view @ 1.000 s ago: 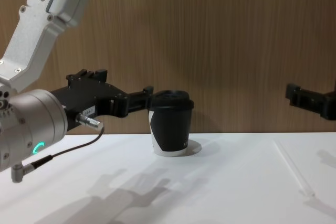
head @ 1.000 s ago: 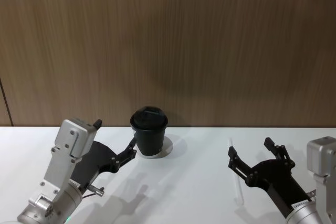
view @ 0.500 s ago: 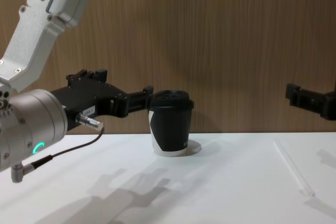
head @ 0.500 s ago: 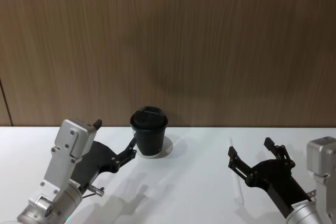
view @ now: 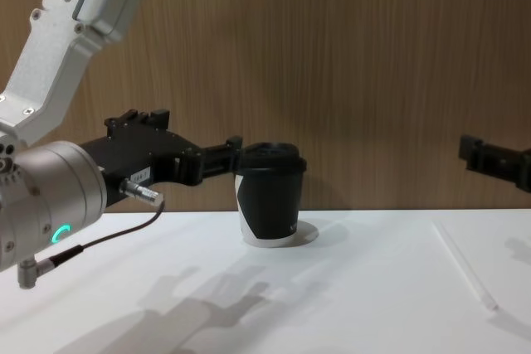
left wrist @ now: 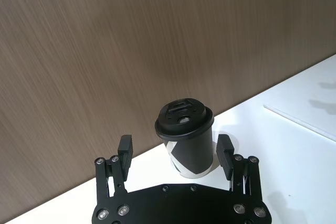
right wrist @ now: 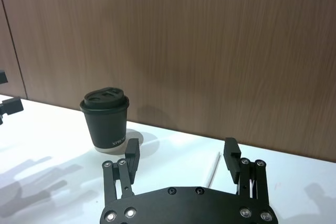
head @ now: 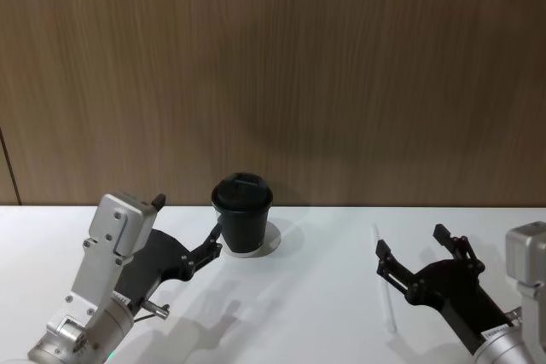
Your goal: Pick up the straw with one hand, pass it to the other hand, and insert it into the cup.
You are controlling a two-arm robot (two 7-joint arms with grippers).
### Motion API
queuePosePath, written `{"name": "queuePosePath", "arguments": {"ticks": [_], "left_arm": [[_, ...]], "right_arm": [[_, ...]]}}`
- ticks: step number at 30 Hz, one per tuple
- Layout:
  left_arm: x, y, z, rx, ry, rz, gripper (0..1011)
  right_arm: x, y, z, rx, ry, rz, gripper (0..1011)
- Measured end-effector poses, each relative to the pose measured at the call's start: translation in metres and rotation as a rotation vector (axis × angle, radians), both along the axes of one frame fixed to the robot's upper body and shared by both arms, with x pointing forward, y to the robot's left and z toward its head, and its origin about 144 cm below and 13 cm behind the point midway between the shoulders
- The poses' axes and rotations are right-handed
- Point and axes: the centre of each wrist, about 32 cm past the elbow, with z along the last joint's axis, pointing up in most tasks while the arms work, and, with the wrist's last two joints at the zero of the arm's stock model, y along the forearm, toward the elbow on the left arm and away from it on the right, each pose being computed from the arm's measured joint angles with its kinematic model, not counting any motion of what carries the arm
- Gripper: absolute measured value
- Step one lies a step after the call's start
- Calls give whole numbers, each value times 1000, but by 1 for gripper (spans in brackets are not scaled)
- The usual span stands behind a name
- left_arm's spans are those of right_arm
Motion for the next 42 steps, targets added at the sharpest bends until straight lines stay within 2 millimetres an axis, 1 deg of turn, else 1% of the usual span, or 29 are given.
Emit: {"name": "queuePosePath", "arguments": {"ticks": [9,19,28,42], "left_arm": [[0,0,0,0,0,0,1002],[0,0,0,0,0,0,1001],[0,0,0,0,0,0,1001],[0,0,0,0,0,0,1002]], "right_arm": [[2,-16,0,-16,23,16,1001],[3,-27,-2,-30,80,28,1001],[5,-30,-5,-39,125,59,1001],[12,-24,-12,-87,170,94,1001]]}}
